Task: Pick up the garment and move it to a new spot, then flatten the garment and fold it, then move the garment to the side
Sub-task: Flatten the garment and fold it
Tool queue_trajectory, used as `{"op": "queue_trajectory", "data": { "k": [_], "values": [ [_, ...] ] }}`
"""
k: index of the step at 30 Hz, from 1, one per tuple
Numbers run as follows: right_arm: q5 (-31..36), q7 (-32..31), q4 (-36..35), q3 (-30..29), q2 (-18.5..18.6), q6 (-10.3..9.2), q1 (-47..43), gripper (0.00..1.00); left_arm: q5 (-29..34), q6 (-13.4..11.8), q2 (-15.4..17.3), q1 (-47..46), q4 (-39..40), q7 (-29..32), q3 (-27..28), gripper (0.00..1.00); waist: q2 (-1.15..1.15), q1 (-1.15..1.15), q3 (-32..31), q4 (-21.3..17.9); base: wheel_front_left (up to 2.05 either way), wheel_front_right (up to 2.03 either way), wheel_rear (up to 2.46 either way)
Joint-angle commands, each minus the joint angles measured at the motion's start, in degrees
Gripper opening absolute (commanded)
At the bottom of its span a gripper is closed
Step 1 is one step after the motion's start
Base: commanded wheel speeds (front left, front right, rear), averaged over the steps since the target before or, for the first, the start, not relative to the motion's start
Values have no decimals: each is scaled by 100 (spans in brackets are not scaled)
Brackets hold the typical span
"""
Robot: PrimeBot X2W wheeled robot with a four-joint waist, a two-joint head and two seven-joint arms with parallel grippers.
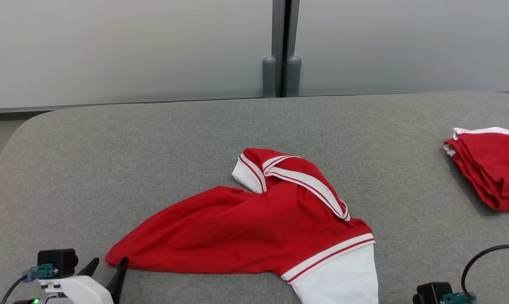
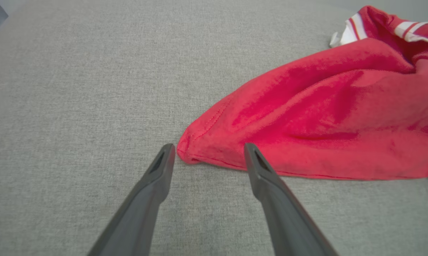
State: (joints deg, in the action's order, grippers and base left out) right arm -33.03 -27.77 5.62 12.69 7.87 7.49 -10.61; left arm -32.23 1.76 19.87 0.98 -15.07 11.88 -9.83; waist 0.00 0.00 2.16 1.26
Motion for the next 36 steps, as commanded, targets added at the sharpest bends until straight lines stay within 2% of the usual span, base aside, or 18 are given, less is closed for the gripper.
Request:
{"op": "queue_trajectory", "data": {
  "k": [1,11,19,20,21,22,23,24,25,36],
  "values": [
    [21,-58,-31,-30,5,2,21,100,-33,77,27,-168,-114,56,-36,100,0,0,60,-11,0,0,0],
    [-3,-233,10,28,-99,2,286,100,-72,322,81,-834,-1033,96,-197,100,0,0,382,-67,0,0,0],
    [-285,-493,39,286,-102,2,342,100,-322,485,-30,-1146,-1766,234,-403,100,0,0,472,-92,0,0,0],
    [-314,-508,22,309,-91,2,344,100,-326,498,-27,-1165,-1795,186,-414,89,0,0,474,-91,0,0,0],
    [-349,-494,8,329,-81,2,349,100,-347,512,-20,-1178,-1820,152,-427,53,0,0,473,-89,0,0,0],
    [-376,-478,-6,356,-67,2,354,90,-368,515,-12,-1190,-1845,131,-444,35,0,0,471,-84,0,0,0],
    [-394,-442,-21,376,-52,2,366,49,-374,528,-9,-1198,-1860,106,-463,8,0,0,468,-80,0,0,0],
    [-407,-397,-39,401,-29,2,382,29,-386,535,-11,-1209,-1865,68,-474,0,0,0,463,-73,0,0,0],
    [-421,-365,-44,417,-1,2,395,0,-408,537,-7,-1217,-1879,44,-489,0,0,0,454,-67,0,0,0],
    [-501,507,-280,467,248,2,629,0,-499,570,72,-1146,-1683,-373,-538,0,0,0,308,-51,0,0,0]
  ]
}}
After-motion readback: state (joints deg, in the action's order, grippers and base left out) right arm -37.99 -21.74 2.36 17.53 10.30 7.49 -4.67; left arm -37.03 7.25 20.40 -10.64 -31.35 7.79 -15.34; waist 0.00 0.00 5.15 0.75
